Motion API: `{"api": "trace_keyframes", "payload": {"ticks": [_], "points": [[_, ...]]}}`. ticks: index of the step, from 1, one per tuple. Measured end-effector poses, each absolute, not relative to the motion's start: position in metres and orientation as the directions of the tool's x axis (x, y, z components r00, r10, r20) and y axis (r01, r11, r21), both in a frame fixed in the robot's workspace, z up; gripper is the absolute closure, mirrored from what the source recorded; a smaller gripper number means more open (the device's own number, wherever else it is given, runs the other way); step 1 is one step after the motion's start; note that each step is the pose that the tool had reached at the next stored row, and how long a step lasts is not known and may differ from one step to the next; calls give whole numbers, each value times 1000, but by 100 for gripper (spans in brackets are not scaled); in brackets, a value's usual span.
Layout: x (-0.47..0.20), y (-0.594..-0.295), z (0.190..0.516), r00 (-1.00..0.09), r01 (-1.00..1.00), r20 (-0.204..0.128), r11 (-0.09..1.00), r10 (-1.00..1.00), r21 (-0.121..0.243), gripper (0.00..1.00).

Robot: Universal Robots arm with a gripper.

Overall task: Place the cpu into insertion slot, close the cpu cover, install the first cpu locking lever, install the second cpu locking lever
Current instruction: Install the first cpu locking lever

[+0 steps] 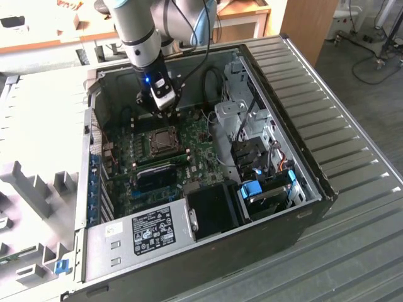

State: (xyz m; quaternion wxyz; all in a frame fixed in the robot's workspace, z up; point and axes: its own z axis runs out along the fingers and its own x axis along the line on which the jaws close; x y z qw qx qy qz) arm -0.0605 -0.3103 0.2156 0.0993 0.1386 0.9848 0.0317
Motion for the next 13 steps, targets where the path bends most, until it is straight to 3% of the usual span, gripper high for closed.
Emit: {"api": "trace_keyframes", "payload": {"ticks": [6,13], "points": [[-59,-310,216,-957,272,-103,962,273,24,89],[-59,-310,216,-958,270,-98,963,271,19,89]]}}
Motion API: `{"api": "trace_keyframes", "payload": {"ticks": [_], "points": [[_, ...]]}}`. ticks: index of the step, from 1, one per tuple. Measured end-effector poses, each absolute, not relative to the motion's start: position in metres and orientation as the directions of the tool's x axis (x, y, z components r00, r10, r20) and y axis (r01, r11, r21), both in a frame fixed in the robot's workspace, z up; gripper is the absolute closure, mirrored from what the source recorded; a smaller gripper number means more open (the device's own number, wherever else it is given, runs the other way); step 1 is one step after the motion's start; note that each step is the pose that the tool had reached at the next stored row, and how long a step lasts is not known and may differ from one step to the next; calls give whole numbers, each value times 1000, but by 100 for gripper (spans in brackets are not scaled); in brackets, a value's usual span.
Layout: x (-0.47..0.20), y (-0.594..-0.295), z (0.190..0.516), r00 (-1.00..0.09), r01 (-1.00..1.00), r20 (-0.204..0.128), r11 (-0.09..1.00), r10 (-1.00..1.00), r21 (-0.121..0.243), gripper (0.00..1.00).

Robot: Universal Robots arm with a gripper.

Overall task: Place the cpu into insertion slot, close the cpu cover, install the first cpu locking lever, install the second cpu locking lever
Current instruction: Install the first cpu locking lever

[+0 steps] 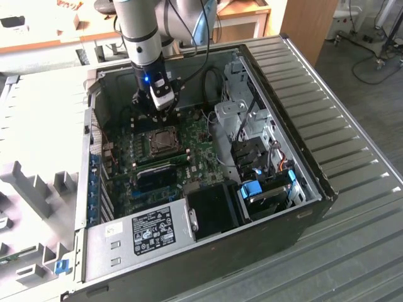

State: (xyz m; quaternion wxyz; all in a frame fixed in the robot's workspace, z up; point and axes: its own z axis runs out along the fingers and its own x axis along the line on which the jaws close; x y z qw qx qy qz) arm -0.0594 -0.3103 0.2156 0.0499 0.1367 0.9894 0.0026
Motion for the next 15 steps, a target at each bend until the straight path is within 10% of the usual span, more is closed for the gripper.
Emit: {"api": "trace_keyframes", "payload": {"ticks": [15], "points": [[-59,-310,216,-990,101,-95,995,101,3,89]]}}
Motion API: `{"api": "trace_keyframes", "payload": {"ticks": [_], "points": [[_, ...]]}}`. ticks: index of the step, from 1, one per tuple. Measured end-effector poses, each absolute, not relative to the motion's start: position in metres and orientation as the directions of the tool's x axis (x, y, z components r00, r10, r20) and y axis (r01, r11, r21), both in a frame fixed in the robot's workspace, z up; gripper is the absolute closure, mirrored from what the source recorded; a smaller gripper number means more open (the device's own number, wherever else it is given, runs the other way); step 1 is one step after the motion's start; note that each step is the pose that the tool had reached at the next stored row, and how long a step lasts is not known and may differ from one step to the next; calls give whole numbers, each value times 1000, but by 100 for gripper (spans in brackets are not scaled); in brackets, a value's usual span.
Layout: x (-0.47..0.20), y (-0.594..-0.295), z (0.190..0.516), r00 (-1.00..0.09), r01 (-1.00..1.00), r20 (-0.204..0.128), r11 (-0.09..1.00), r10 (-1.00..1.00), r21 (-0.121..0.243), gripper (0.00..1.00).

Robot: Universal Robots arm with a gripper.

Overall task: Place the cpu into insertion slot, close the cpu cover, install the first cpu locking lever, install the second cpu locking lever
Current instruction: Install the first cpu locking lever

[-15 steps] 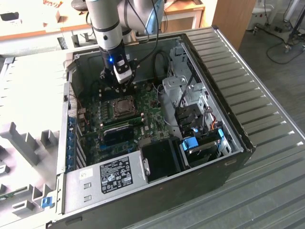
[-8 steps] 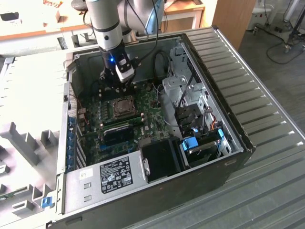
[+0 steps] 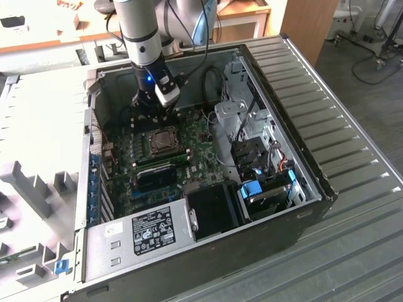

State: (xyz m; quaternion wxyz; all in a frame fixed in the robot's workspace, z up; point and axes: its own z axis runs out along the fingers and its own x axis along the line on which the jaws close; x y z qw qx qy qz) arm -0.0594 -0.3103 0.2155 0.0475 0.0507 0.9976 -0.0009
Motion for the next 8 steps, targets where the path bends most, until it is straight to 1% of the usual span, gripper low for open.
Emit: {"api": "trace_keyframes", "payload": {"ticks": [5,8], "points": [[-59,-310,216,-994,74,-85,997,73,-7,89],[-59,-310,218,-994,74,-84,997,73,-7,89]]}}
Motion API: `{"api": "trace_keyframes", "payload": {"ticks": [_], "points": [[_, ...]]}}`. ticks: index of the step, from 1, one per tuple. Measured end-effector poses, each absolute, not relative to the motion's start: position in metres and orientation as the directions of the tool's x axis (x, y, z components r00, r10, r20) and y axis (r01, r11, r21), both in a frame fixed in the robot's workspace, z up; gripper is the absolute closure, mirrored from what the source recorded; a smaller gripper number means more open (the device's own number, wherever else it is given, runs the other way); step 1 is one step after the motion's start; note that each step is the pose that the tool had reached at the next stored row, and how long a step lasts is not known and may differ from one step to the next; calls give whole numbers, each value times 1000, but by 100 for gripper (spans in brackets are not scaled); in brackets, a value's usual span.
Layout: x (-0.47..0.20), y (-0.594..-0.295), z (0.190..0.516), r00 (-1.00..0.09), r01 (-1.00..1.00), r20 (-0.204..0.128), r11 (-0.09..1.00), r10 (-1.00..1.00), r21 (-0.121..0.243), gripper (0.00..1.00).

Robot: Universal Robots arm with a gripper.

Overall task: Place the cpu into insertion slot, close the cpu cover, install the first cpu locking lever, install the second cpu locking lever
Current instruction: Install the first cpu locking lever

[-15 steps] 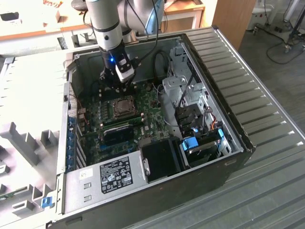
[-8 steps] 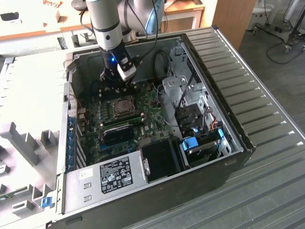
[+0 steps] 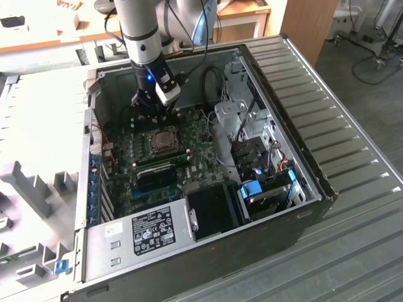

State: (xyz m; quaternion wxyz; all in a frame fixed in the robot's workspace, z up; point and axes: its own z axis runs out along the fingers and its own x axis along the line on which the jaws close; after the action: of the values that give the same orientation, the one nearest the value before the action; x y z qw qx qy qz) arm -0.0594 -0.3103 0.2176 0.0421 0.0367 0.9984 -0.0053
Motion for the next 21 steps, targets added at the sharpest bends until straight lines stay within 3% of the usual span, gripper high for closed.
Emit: {"api": "trace_keyframes", "payload": {"ticks": [21], "points": [[-59,-314,224,-996,40,-79,999,39,-8,89]]}}
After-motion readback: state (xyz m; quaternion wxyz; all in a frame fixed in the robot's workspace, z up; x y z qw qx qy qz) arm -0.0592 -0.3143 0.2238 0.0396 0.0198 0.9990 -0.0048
